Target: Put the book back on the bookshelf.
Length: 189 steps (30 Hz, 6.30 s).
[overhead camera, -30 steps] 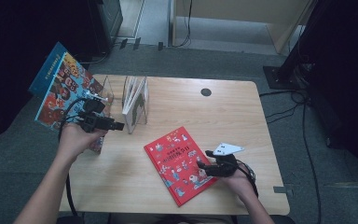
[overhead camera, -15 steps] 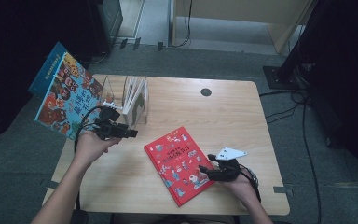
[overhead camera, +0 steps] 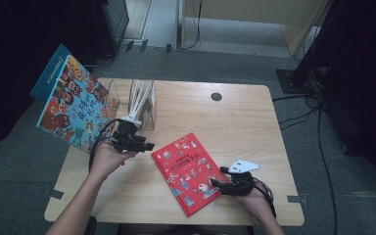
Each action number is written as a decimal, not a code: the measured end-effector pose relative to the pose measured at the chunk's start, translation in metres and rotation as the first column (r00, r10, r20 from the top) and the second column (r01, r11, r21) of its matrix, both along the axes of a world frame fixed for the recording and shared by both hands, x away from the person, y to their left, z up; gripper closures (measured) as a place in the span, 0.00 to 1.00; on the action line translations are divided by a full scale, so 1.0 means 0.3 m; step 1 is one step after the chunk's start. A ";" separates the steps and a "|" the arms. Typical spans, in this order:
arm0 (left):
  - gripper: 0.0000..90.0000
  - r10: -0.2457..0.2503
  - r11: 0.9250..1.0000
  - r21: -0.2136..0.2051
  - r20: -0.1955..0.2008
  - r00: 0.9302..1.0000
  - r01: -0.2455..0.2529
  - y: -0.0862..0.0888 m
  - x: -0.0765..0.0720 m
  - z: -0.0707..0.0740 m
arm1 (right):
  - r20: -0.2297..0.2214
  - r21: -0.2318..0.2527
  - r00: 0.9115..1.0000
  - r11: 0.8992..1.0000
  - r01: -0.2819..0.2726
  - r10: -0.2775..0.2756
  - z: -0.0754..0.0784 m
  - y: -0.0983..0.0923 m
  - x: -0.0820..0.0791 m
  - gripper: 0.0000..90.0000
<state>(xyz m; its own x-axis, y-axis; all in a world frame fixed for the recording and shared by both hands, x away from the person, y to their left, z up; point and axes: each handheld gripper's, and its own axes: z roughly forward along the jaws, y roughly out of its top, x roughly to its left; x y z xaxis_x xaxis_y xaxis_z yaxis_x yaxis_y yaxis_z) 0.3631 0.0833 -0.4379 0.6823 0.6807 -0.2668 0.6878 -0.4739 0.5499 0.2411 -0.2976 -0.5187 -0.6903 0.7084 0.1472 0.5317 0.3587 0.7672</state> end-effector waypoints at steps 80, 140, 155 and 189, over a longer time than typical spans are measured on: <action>0.60 0.058 0.998 -0.012 -0.022 0.998 -0.058 0.044 -0.091 -0.192 | 0.028 -0.090 0.999 0.996 0.019 -0.016 -0.008 0.009 -0.096 0.38; 0.86 0.146 0.986 -0.071 -0.046 0.988 -0.149 -0.084 -0.034 -0.196 | 0.031 -0.014 0.997 0.998 0.067 -0.067 0.021 0.022 -0.012 0.38; 0.88 0.135 0.990 -0.042 -0.027 0.990 -0.136 -0.104 -0.069 -0.207 | 0.029 -0.056 0.997 0.996 0.066 -0.065 0.036 0.041 0.087 0.70; 0.89 0.126 0.988 -0.080 -0.045 0.991 -0.129 -0.179 -0.059 -0.218 | -0.256 -0.082 0.941 0.975 0.208 -0.223 0.062 0.054 0.292 0.51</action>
